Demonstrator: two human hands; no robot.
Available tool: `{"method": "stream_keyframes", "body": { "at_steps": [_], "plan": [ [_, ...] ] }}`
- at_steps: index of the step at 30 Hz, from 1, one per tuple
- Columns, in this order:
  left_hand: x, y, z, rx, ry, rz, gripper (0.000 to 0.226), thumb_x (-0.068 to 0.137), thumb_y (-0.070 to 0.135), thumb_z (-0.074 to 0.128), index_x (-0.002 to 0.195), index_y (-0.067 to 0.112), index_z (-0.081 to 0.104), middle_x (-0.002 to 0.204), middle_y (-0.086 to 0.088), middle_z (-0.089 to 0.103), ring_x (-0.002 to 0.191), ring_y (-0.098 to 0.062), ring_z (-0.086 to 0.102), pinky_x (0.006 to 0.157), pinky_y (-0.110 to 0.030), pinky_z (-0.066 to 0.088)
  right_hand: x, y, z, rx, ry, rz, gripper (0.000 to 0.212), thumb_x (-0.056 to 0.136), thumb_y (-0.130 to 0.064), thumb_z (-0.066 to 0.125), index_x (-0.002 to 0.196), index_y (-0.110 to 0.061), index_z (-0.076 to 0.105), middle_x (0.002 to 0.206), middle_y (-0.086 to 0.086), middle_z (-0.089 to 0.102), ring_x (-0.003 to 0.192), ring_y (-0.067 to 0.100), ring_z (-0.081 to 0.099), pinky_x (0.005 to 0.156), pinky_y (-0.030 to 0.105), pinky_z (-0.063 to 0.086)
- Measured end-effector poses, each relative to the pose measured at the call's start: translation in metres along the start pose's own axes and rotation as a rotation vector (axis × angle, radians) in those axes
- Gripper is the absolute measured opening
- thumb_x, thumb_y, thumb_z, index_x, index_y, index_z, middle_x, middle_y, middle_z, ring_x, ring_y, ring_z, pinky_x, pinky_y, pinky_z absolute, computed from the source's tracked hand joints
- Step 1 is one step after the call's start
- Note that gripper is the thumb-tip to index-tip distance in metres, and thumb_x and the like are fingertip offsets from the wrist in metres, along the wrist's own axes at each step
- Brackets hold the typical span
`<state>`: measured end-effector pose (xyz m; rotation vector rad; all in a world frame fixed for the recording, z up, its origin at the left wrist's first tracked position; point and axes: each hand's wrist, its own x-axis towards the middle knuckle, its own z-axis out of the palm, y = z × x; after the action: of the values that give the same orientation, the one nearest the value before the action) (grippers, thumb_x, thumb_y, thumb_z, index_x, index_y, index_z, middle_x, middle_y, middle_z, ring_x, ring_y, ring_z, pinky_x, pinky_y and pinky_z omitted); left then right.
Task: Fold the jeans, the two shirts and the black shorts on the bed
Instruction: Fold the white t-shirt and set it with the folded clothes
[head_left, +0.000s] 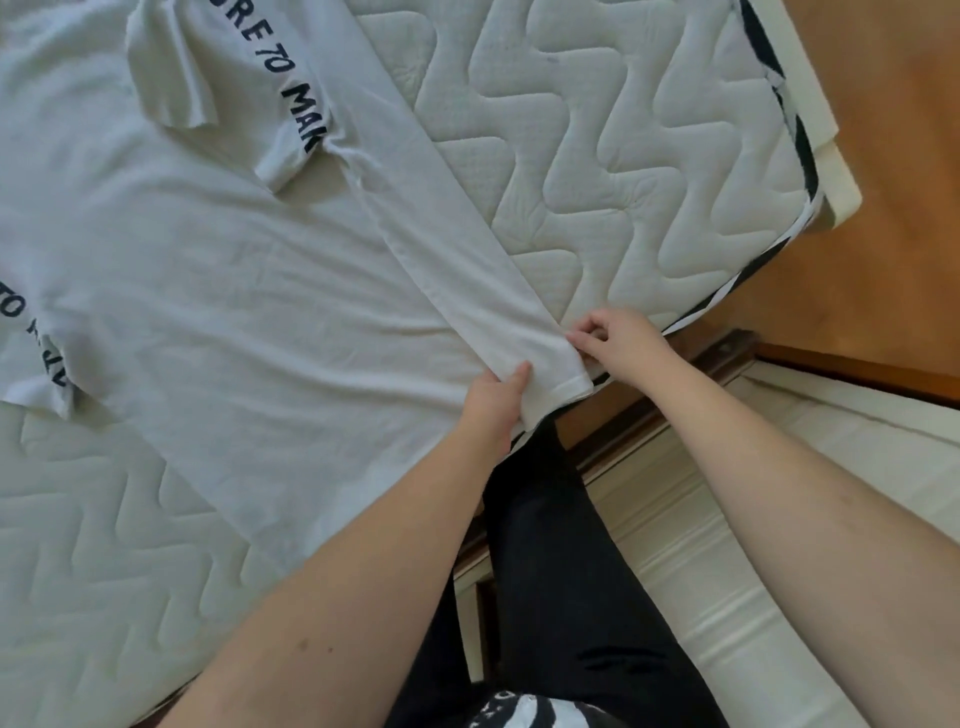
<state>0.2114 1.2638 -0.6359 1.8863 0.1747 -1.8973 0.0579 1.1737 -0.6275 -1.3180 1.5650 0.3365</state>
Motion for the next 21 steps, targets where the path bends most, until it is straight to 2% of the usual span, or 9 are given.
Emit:
{"method": "stream_keyframes", "body": {
  "at_steps": [4,5,7,9,11,15,18,21],
  "plan": [
    [0.000,-0.010,0.002,0.058,-0.057,-0.007,0.062,0.084,0.041,0.069,0.136,0.012,0.052,0.122,-0.006,0.066,0.109,-0.028,0.064,0.099,-0.048,0.051,-0.013,0.006,0.008,0.058,-0.069,0.007,0.030,0.091,-0.048,0.062,0.106,-0.023,0.065,0.097,-0.006,0.066,0.088,0.013,0.061,0.070,0.027,0.046],
    [0.000,-0.011,0.000,0.073,-0.062,-0.002,0.061,0.084,0.041,0.069,0.136,0.012,0.052,0.121,-0.006,0.066,0.109,-0.028,0.064,0.099,-0.048,0.051,-0.016,0.007,0.012,-0.008,-0.092,-0.001,0.031,0.090,-0.048,0.064,0.105,-0.021,0.066,0.094,-0.004,0.066,0.087,0.015,0.061,0.070,0.029,0.046],
    [0.000,-0.008,-0.006,0.069,-0.032,0.002,0.042,0.092,0.035,0.066,0.127,0.013,0.057,0.116,-0.006,0.068,0.104,-0.026,0.066,0.095,-0.045,0.054,-0.019,0.008,0.018,-0.119,-0.091,-0.005,0.029,0.090,-0.046,0.064,0.098,-0.018,0.067,0.088,-0.001,0.065,0.082,0.020,0.060,0.067,0.031,0.044],
    [0.004,-0.008,-0.014,0.045,0.021,0.032,0.021,0.096,0.026,0.062,0.114,0.015,0.061,0.112,-0.005,0.069,0.098,-0.022,0.069,0.090,-0.038,0.057,-0.022,0.012,0.021,-0.076,-0.029,0.018,0.031,0.092,-0.044,0.062,0.093,-0.014,0.066,0.085,0.003,0.064,0.081,0.024,0.060,0.063,0.031,0.041],
    [0.008,-0.009,-0.024,0.050,0.093,0.092,0.012,0.097,0.021,0.061,0.107,0.014,0.062,0.110,-0.006,0.070,0.092,-0.018,0.070,0.081,-0.029,0.058,-0.025,0.017,0.022,-0.013,0.018,0.044,0.030,0.094,-0.043,0.060,0.095,-0.014,0.066,0.090,0.004,0.066,0.083,0.022,0.061,0.065,0.031,0.042],
    [0.006,-0.016,-0.024,0.083,0.075,0.100,0.018,0.100,0.017,0.057,0.113,0.007,0.064,0.107,-0.009,0.071,0.090,-0.017,0.070,0.072,-0.021,0.057,-0.037,0.026,0.030,0.225,0.176,0.119,0.011,0.099,-0.031,0.055,0.103,-0.024,0.063,0.100,-0.007,0.065,0.091,0.013,0.060,0.069,0.026,0.046],
    [0.003,-0.017,-0.019,0.193,0.058,0.090,0.019,0.097,0.014,0.061,0.114,0.008,0.065,0.098,-0.004,0.070,0.086,-0.015,0.069,0.078,-0.025,0.059,-0.048,0.027,0.034,0.340,0.228,0.147,0.021,0.101,-0.037,0.049,0.112,-0.025,0.062,0.100,-0.012,0.061,0.096,0.010,0.056,0.065,0.017,0.038],
    [0.002,-0.020,-0.017,0.332,0.046,0.044,0.019,0.093,0.016,0.066,0.110,0.008,0.066,0.092,-0.004,0.072,0.084,-0.019,0.072,0.084,-0.035,0.059,-0.050,0.023,0.038,0.326,0.170,0.114,0.032,0.097,-0.044,0.054,0.120,-0.022,0.062,0.104,-0.010,0.060,0.097,0.009,0.054,0.068,0.018,0.039]
  ]
}}
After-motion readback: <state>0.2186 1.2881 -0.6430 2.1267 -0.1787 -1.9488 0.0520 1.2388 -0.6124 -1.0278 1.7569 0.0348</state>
